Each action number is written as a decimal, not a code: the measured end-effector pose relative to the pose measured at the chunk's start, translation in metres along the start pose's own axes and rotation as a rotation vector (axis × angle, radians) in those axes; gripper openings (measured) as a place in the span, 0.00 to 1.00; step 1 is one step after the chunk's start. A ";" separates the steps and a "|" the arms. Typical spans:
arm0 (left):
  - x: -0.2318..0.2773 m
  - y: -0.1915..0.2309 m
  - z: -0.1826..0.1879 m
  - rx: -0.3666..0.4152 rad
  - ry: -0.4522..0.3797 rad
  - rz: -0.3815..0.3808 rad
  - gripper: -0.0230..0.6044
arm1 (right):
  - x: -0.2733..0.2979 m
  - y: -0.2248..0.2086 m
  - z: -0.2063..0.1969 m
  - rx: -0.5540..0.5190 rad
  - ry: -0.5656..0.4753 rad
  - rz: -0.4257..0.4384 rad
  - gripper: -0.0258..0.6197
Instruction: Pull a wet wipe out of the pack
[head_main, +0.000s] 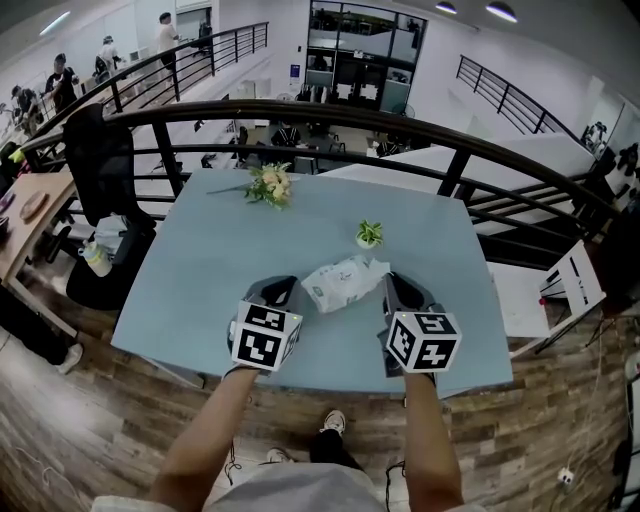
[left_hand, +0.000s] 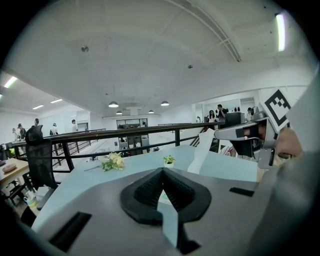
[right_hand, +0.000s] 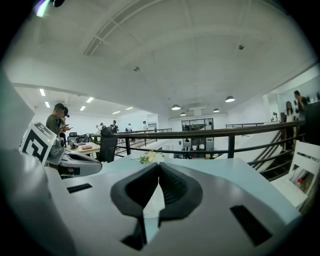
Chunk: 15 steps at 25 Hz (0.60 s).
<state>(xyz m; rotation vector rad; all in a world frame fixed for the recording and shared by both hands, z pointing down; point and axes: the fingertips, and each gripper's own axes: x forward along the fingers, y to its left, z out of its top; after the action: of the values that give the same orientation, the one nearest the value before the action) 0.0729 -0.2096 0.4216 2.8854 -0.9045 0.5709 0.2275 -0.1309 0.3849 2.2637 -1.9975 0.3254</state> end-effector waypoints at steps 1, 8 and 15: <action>-0.001 0.000 0.001 0.001 -0.003 -0.001 0.02 | -0.002 0.001 0.001 -0.001 -0.005 -0.003 0.05; -0.012 -0.005 0.004 0.013 -0.021 -0.017 0.02 | -0.019 0.009 0.006 -0.003 -0.031 -0.021 0.05; -0.014 -0.006 -0.001 0.021 -0.019 -0.025 0.02 | -0.031 0.007 0.004 0.002 -0.043 -0.051 0.05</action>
<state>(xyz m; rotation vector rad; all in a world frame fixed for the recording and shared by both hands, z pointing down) 0.0654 -0.1971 0.4173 2.9216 -0.8684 0.5553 0.2176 -0.1026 0.3737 2.3378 -1.9564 0.2771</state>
